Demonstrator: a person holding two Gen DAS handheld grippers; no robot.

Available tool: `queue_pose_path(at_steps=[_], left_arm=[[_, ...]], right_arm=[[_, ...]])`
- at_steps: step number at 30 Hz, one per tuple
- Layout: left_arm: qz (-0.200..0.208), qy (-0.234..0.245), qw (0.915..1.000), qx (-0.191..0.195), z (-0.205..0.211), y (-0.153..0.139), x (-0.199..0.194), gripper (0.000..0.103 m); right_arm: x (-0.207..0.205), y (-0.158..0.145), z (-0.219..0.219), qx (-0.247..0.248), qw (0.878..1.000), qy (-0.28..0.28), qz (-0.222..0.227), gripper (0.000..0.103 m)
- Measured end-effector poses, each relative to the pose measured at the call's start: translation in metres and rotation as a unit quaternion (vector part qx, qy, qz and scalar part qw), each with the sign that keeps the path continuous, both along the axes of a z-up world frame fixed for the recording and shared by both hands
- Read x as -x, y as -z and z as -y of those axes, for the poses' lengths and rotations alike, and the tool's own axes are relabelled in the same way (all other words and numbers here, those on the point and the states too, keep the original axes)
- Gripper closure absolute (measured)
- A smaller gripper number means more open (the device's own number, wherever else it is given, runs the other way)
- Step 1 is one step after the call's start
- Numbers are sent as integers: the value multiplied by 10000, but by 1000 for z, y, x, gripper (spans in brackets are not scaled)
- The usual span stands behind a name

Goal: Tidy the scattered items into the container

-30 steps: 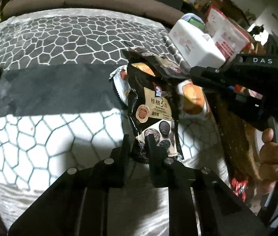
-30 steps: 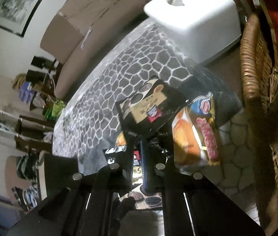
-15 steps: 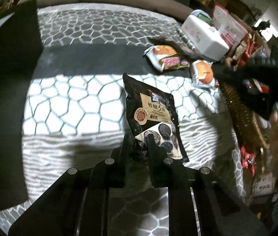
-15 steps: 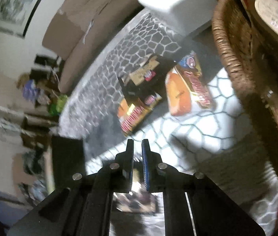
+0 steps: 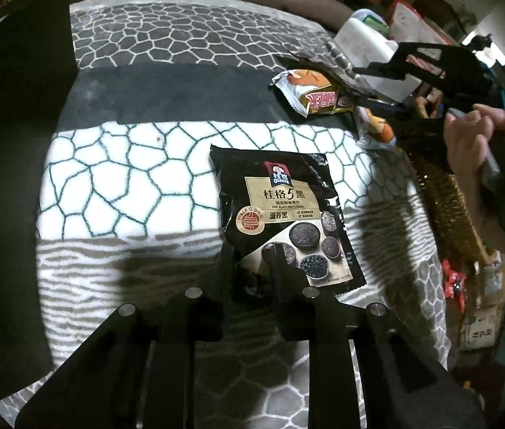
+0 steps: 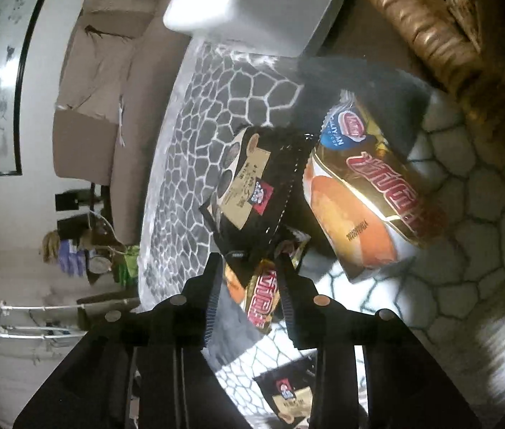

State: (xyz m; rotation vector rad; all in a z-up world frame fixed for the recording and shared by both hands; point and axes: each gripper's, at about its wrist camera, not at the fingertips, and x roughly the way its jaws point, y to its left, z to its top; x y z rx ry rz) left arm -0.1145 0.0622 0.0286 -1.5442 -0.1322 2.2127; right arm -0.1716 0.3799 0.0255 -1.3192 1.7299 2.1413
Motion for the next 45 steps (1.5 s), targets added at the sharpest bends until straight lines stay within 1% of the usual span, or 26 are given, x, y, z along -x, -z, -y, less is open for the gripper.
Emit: queue_pose_path(at_steps=[1, 3, 5, 7, 8, 9, 11, 12, 16, 22, 27, 28, 33, 35, 36, 39, 41, 42, 43, 44, 45], left_arm=[[9, 2, 10000, -12, 0, 0, 0, 84], [30, -2, 10000, -56, 1, 1, 1, 84], [43, 9, 10000, -56, 1, 2, 3, 84], [52, -1, 10000, -54, 1, 3, 3, 84], [55, -6, 10000, -61, 1, 2, 3, 84], [59, -9, 10000, -65, 1, 2, 3, 84], [69, 4, 10000, -59, 2, 3, 2, 84], [66, 16, 10000, -47, 2, 2, 1, 84], [81, 24, 10000, -39, 2, -2, -5, 84], [12, 68, 10000, -3, 2, -18, -18, 84], [31, 56, 10000, 38, 2, -25, -27, 83], [18, 55, 10000, 64, 2, -27, -29, 83], [-41, 50, 9998, 204, 1, -32, -35, 83], [-19, 64, 9997, 256, 0, -32, -37, 83], [-6, 66, 9996, 275, 0, -32, -38, 83], [59, 85, 9995, 302, 0, -31, -39, 75], [94, 65, 9995, 298, 2, -31, -39, 71], [102, 56, 9995, 294, 3, -31, -38, 71], [98, 44, 9995, 292, 4, -31, -36, 68], [93, 36, 9995, 297, 5, -31, -35, 65], [88, 25, 9995, 307, 5, -31, -32, 63]], right_arm=[[-2, 2, -1, 8, 10000, 62, 39, 71], [-4, 6, -2, 54, 9999, 127, -51, 71], [-1, 6, -2, -131, 9999, 92, -48, 71], [0, 2, -1, -356, 9993, 61, -125, 89], [1, -2, 0, -519, 9985, 11, -152, 95], [1, -6, 1, -692, 9974, -63, -204, 97], [1, -13, 6, -934, 9950, -181, -307, 98], [-1, -19, 7, -1068, 9933, -241, -369, 99], [-11, -32, 15, -1191, 9905, -494, -470, 99], [-57, -40, 20, -1349, 9840, -1073, -443, 99], [-102, -39, 32, -1475, 9769, -1509, -338, 99], [-106, -39, 35, -1473, 9764, -1545, -325, 99], [-144, -29, 56, -1390, 9710, -1934, -206, 99], [-152, -25, 65, -1351, 9690, -2063, -145, 98], [-155, -20, 71, -1249, 9668, -2227, -113, 97], [-162, -9, 88, -1035, 9586, -2649, 109, 95], [-167, -11, 91, -1079, 9540, -2794, 138, 95], [-169, -15, 89, -1223, 9521, -2802, 106, 95], [-173, -18, 84, -1375, 9512, -2761, 72, 95], [-171, -24, 76, -1645, 9498, -2660, 44, 95], [-168, -27, 72, -1813, 9487, -2590, 54, 93]])
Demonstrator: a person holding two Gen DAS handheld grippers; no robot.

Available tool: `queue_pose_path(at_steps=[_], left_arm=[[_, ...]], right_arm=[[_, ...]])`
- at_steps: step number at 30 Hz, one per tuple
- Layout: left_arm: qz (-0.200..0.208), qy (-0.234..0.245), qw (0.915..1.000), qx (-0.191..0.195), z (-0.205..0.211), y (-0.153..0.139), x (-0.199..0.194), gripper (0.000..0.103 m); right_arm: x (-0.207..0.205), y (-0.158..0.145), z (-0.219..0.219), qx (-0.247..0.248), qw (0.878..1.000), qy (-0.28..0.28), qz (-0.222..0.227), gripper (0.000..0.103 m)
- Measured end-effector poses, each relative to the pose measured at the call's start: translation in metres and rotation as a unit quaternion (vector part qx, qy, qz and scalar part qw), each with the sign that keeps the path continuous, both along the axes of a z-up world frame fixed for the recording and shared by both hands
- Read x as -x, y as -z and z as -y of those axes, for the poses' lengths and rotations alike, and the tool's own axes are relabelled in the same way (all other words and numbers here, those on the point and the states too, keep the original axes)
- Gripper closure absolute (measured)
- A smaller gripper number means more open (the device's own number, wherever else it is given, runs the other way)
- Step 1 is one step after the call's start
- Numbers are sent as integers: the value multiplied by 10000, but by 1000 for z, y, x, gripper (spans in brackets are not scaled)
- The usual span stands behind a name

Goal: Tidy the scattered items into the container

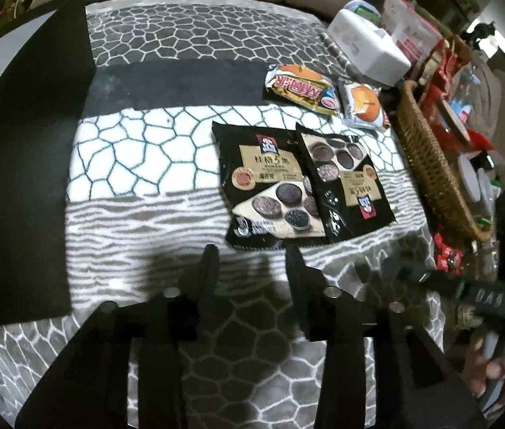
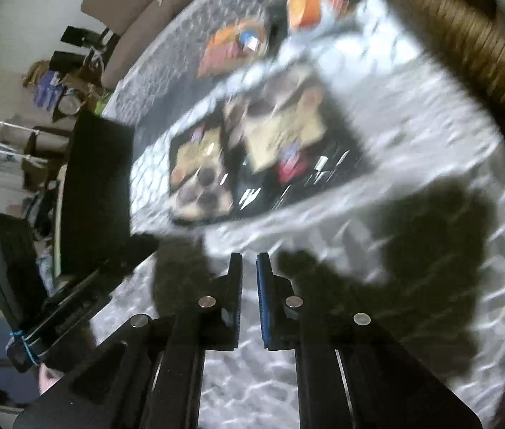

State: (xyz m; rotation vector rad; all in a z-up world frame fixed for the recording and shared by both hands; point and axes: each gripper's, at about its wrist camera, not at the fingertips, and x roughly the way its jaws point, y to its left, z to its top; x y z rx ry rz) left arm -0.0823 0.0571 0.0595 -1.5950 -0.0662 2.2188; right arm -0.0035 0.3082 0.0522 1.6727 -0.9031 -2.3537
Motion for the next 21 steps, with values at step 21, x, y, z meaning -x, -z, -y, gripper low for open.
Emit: queue_pose_path(at_steps=[21], left_arm=[[277, 41, 9996, 69, -27, 42, 33, 46]], right_arm=[[46, 28, -18, -546, 9983, -15, -186, 58]])
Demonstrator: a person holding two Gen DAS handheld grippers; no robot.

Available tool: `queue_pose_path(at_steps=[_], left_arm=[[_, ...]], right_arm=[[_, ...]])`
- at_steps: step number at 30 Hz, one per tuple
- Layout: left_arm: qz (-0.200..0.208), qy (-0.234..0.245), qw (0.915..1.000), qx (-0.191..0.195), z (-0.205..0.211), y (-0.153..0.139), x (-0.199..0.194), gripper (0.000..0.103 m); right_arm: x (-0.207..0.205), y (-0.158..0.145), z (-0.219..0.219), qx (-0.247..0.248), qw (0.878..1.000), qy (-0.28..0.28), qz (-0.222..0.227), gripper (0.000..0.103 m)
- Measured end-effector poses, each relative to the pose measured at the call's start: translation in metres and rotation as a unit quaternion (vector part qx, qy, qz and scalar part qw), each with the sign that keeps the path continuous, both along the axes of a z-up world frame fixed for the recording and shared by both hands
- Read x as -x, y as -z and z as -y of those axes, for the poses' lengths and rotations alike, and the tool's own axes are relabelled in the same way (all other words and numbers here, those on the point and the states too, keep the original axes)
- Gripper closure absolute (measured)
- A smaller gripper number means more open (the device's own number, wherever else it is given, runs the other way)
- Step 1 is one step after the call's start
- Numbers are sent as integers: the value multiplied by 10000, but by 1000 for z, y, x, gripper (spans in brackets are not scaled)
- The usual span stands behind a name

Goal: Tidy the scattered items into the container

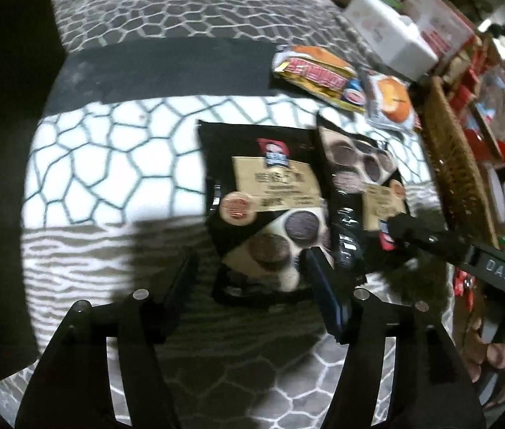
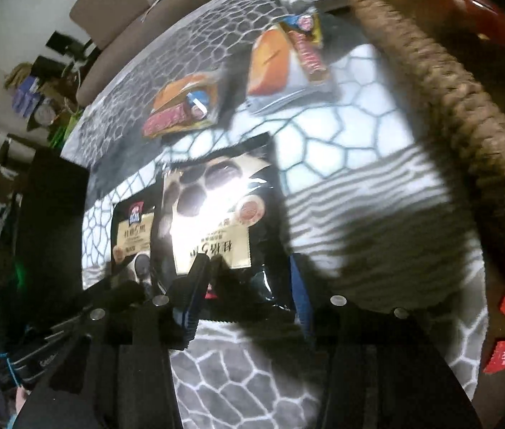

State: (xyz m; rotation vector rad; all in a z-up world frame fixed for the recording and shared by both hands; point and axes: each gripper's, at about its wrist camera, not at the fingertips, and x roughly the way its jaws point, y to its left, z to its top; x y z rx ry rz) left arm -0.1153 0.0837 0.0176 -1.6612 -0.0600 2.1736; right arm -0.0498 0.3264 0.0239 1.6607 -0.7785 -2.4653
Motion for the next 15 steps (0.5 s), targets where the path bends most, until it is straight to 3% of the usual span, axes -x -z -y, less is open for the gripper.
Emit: queue_pose_path(at_steps=[1, 2, 3, 5, 7, 10, 15], left_arm=[[5, 60, 10000, -45, -2, 0, -1, 60], [10, 73, 10000, -21, -3, 0, -1, 66], [1, 44, 10000, -26, -2, -1, 0, 68], [57, -25, 9998, -213, 2, -2, 3, 78], [82, -74, 9995, -296, 5, -3, 6, 81], [131, -103, 9991, -386, 7, -5, 10, 81], [394, -29, 9985, -374, 4, 0, 20, 71]], right_arm=[[0, 0, 1, 11, 10000, -24, -24, 62], [0, 2, 2, 133, 9999, -69, -24, 82], [0, 4, 2, 231, 9997, -85, -16, 86], [-2, 4, 3, 243, 9997, -90, -36, 87], [-2, 2, 6, 216, 9996, -187, -89, 87], [0, 0, 8, 234, 9992, -307, -83, 87], [1, -7, 9, -42, 9973, -735, 54, 87]])
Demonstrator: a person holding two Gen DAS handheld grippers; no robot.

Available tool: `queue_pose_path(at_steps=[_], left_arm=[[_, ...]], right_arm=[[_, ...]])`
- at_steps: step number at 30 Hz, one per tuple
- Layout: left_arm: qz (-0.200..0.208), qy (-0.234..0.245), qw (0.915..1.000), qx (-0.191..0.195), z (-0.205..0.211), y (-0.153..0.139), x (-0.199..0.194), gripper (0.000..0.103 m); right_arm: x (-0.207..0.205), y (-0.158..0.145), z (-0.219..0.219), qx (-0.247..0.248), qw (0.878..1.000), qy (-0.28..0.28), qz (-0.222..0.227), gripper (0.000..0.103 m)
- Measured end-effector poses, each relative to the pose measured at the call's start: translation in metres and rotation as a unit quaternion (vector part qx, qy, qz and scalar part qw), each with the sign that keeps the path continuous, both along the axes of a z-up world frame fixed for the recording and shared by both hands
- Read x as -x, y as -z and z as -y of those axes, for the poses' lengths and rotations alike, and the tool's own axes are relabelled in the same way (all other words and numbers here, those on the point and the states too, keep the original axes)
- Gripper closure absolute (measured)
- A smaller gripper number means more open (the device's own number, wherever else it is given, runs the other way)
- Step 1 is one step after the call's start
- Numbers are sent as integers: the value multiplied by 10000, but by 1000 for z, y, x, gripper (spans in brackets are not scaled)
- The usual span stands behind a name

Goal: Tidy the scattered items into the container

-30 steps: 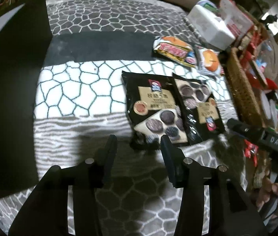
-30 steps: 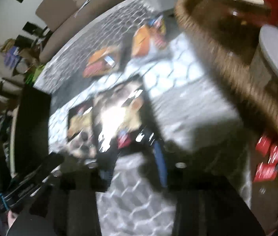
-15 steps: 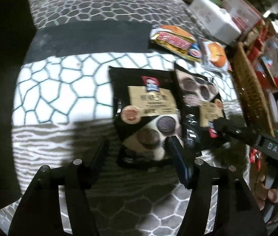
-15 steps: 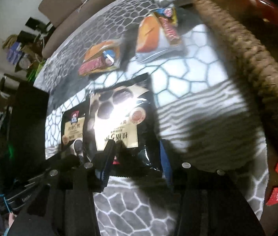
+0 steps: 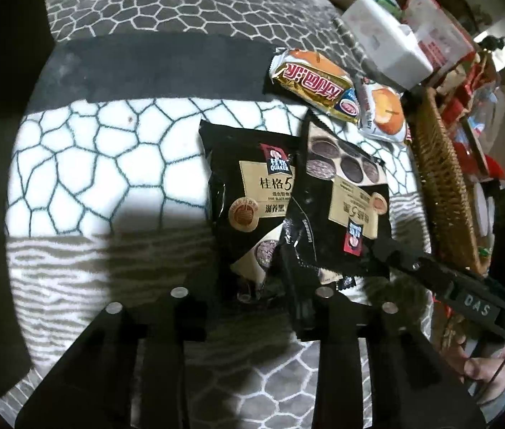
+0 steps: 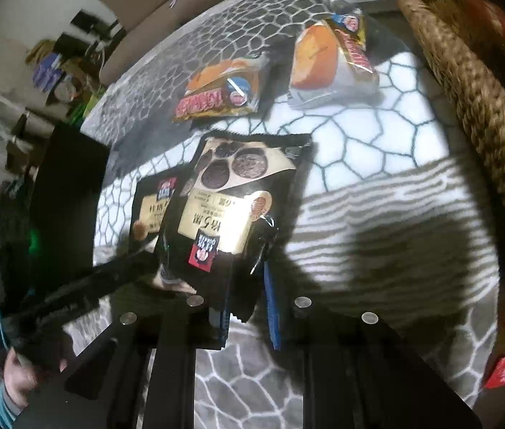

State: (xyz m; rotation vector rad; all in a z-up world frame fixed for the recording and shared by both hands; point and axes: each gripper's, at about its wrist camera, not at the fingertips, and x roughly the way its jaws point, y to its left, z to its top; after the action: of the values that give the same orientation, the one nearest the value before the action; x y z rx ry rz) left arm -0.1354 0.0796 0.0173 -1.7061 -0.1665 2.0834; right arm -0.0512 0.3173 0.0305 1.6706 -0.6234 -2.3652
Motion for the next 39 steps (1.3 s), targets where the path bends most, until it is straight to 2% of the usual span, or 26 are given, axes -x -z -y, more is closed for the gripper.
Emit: queue_pose_path(at_steps=[3, 4, 6, 7, 11, 13, 14, 15, 16, 17, 21, 24, 25, 26, 28, 30, 31, 32, 35, 39], left_arm=[[-8, 0, 10000, 17, -1, 0, 5, 69], [11, -18, 10000, -4, -1, 1, 6, 67], [74, -54, 9999, -64, -1, 2, 9, 66], [81, -56, 9999, -71, -1, 3, 10, 66], [84, -65, 9999, -115, -7, 3, 15, 66], [100, -45, 9998, -192, -10, 2, 18, 66], [80, 2, 9997, -225, -12, 1, 20, 69], [27, 38, 9998, -208, -14, 0, 20, 73], [-24, 85, 9998, -191, -16, -1, 21, 82], [-30, 116, 9997, -228, -17, -2, 22, 86], [-16, 110, 9991, -410, -13, -5, 21, 91], [-13, 114, 9983, -571, -12, -7, 20, 91], [99, 125, 9983, -564, -14, -3, 21, 88], [202, 73, 9979, -607, -13, 1, 22, 80], [361, -53, 9956, -864, -12, 6, 25, 74], [419, -117, 9937, -1033, -13, 10, 24, 75], [412, -115, 9933, -1072, -14, 10, 23, 85], [403, -126, 9925, -1145, -14, 9, 22, 90], [471, -303, 9886, -1397, -8, 7, 23, 93], [542, -389, 9884, -1367, -10, 10, 25, 92]], right_arm=[[1, -9, -6, -617, 9980, 111, -109, 80], [2, -10, -10, -630, 9977, 224, -143, 76], [7, -9, -18, -450, 9977, 497, -114, 54], [11, -7, -20, -362, 9977, 555, -117, 51], [26, 3, -19, -118, 9984, 540, -120, 52], [34, 8, -14, 122, 9986, 507, -111, 61], [34, 8, -12, 85, 9986, 493, -183, 76], [34, 7, -10, 66, 9987, 425, -289, 80], [37, 6, -8, 46, 9987, 376, -335, 81], [37, 5, -5, 34, 9988, 314, -380, 84], [35, 2, -1, 7, 9989, 116, -455, 89], [33, 2, -5, 92, 9988, 138, -458, 90], [31, 1, -7, 143, 9987, 156, -467, 91], [30, 0, -9, 203, 9985, 196, -474, 91], [27, -1, -12, 382, 9978, 264, -470, 92], [25, -3, -10, 373, 9980, 235, -457, 92], [25, -4, -8, 342, 9981, 224, -464, 92], [24, -4, -7, 322, 9982, 218, -461, 93], [23, -5, -9, 425, 9978, 253, -433, 92], [22, 10, -17, 876, 9942, 620, -69, 84]])
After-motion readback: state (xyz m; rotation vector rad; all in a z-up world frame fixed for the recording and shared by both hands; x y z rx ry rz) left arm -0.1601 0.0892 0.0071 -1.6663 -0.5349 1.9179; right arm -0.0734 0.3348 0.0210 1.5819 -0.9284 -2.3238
